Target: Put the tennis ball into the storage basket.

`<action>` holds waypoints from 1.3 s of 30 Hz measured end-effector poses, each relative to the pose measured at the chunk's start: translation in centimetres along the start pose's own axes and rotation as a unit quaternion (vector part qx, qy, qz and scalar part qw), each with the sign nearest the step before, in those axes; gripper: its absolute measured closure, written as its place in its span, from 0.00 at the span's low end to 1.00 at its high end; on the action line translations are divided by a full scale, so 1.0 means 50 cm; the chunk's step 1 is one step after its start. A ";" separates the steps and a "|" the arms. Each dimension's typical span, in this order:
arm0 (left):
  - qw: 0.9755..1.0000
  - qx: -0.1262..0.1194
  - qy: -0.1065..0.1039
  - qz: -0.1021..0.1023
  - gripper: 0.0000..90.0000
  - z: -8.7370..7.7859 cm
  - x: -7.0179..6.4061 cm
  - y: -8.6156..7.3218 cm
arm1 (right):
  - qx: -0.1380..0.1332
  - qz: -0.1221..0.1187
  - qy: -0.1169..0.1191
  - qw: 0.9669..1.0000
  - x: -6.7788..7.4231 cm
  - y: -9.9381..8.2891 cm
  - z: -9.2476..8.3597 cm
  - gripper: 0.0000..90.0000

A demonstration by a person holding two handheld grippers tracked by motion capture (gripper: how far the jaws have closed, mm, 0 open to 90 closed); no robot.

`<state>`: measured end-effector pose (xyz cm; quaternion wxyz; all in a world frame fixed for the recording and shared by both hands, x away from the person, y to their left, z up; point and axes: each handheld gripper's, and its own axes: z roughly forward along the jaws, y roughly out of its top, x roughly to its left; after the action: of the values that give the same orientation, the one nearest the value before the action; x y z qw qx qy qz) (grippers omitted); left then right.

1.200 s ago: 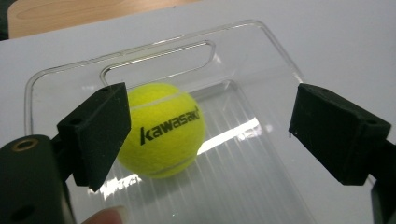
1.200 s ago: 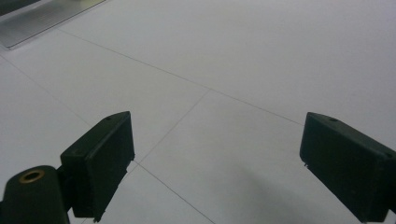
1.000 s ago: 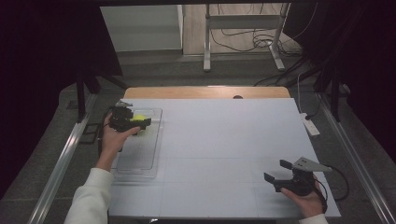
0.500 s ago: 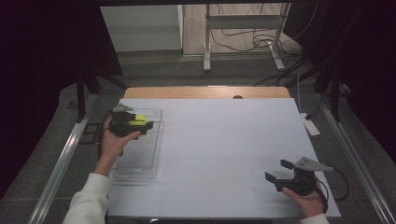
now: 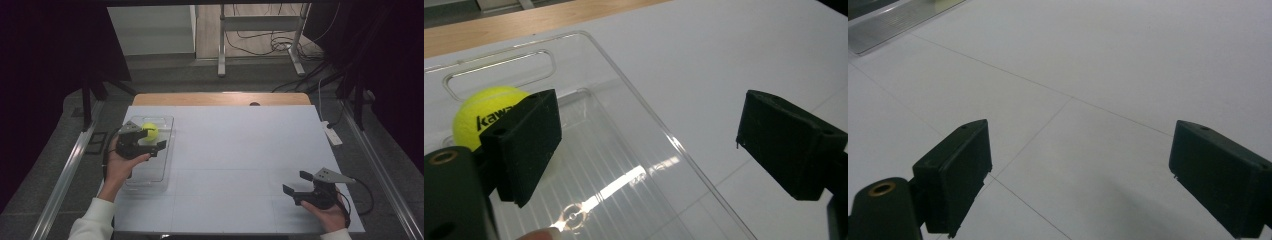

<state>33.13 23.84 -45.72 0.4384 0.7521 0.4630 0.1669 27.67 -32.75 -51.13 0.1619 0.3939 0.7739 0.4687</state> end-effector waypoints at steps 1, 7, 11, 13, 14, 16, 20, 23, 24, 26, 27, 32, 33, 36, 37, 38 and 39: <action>1.000 -0.002 -0.002 0.001 0.12 -0.003 -0.003 -0.002 | 0.000 0.000 0.000 1.000 0.000 0.001 0.000 0.11; 1.000 -0.012 -0.011 0.006 0.12 -0.027 -0.022 -0.025 | -0.002 -0.001 0.000 1.000 0.002 0.002 0.001 0.11; 1.000 -0.012 -0.013 0.011 0.12 -0.038 -0.035 -0.045 | -0.002 -0.002 0.000 1.000 0.002 0.003 0.001 0.11; 1.000 -0.015 -0.014 0.015 0.12 -0.044 -0.042 -0.056 | -0.001 -0.002 -0.001 1.000 0.001 0.003 0.001 0.11; 1.000 -0.017 -0.015 0.015 0.12 -0.046 -0.045 -0.061 | -0.001 -0.002 -0.001 1.000 0.001 0.003 0.001 0.11; 1.000 -0.017 -0.020 0.016 0.12 -0.048 -0.050 -0.070 | -0.001 -0.002 -0.001 1.000 0.001 0.003 0.002 0.11; 0.999 -0.018 -0.026 0.020 0.12 -0.055 -0.065 -0.090 | -0.001 -0.002 -0.001 1.000 0.001 0.004 0.001 0.11; 0.999 -0.019 -0.030 0.024 0.12 -0.060 -0.074 -0.100 | -0.001 -0.002 -0.001 1.000 0.001 0.003 0.001 0.11; 0.999 -0.019 -0.031 0.027 0.12 -0.062 -0.079 -0.105 | -0.001 -0.002 -0.001 1.000 0.001 0.004 0.001 0.11; 0.999 -0.019 -0.033 0.028 0.12 -0.063 -0.083 -0.108 | -0.001 -0.002 -0.001 1.000 0.001 0.004 0.001 0.11; 0.999 -0.019 -0.033 0.029 0.12 -0.065 -0.086 -0.111 | -0.001 -0.002 -0.001 1.000 0.001 0.003 0.002 0.11; 0.999 -0.017 -0.038 0.034 0.12 -0.070 -0.099 -0.130 | -0.001 -0.002 -0.001 1.000 0.001 0.004 0.002 0.11; 0.998 -0.016 -0.039 0.036 0.12 -0.070 -0.101 -0.132 | -0.001 -0.002 -0.001 1.000 0.000 0.004 0.002 0.11; 0.998 -0.016 -0.037 0.040 0.12 -0.071 -0.104 -0.137 | 0.000 -0.002 -0.002 1.000 0.000 0.003 0.003 0.11; 0.998 -0.016 -0.037 0.041 0.12 -0.071 -0.105 -0.138 | 0.000 -0.003 -0.001 1.000 0.000 0.004 0.003 0.11; 0.998 -0.017 -0.037 0.042 0.12 -0.070 -0.105 -0.139 | 0.000 -0.003 -0.001 1.000 0.001 0.004 0.003 0.11; 0.998 -0.016 -0.037 0.042 0.12 -0.069 -0.105 -0.140 | 0.000 -0.003 -0.001 1.000 0.001 0.004 0.004 0.11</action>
<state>24.32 22.46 -48.68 0.4598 0.7694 0.4116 0.1648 27.84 -32.58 -51.06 0.1640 0.3920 0.7750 0.4677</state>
